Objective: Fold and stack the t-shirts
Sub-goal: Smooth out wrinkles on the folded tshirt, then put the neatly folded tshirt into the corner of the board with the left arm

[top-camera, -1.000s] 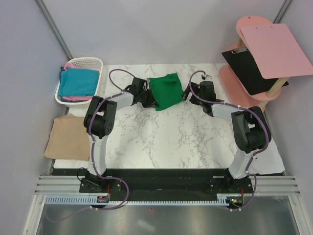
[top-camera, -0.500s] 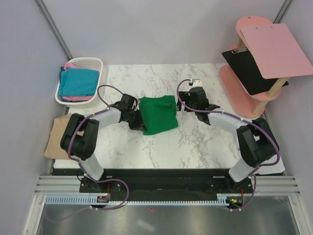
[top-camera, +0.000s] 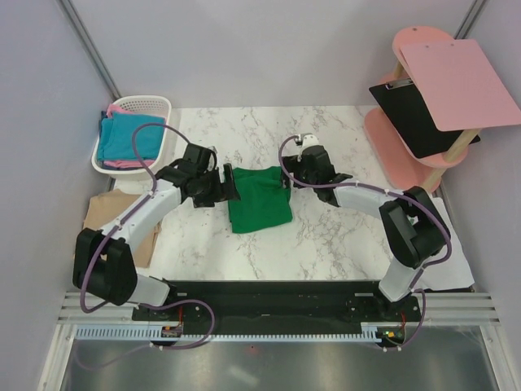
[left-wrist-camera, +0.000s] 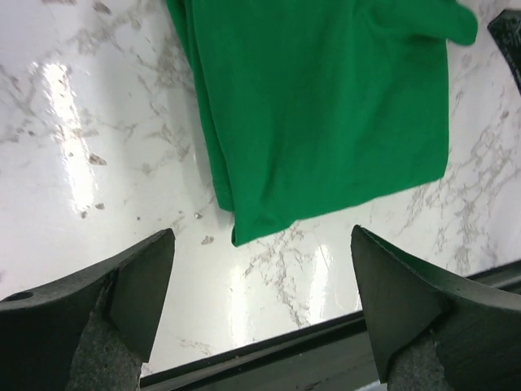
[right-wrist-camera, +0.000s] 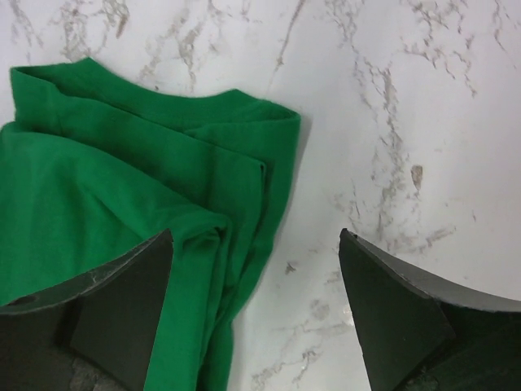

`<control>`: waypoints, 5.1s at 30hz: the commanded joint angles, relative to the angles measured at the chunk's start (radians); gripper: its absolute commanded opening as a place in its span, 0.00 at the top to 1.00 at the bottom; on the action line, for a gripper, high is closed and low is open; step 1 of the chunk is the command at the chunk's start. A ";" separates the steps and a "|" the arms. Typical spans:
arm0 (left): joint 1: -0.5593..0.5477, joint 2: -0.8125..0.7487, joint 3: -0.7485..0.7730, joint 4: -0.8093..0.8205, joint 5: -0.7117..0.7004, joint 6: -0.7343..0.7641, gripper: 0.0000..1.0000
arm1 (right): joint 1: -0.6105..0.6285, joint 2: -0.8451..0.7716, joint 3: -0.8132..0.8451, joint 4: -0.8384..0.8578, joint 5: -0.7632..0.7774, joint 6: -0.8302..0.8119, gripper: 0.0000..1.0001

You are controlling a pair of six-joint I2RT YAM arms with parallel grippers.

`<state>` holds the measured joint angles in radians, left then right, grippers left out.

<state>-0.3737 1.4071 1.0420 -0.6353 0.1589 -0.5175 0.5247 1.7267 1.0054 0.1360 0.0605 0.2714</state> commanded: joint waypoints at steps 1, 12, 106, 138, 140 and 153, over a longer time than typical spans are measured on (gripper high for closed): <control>-0.002 0.041 0.092 0.006 -0.125 0.042 0.06 | 0.008 0.039 0.084 0.096 -0.088 -0.014 0.11; 0.025 0.363 0.251 0.118 -0.107 0.043 0.14 | 0.017 0.149 0.197 0.063 -0.205 0.009 0.29; -0.119 0.386 0.064 0.428 0.034 -0.035 0.98 | -0.034 0.333 0.200 0.220 -0.254 0.315 1.00; -0.100 0.463 0.116 0.381 -0.223 0.036 0.18 | -0.048 -0.332 -0.215 0.005 0.127 0.038 0.48; -0.099 0.480 0.118 0.401 -0.219 0.031 0.19 | -0.051 -0.361 -0.228 -0.004 0.134 0.037 0.48; -0.110 0.624 0.142 0.444 -0.049 0.007 0.98 | -0.081 -0.408 -0.257 -0.044 0.144 0.046 0.46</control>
<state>-0.4747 1.9411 1.1938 -0.1387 0.0414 -0.5068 0.4538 1.3487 0.7612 0.1005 0.1871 0.3180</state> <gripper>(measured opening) 0.105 0.540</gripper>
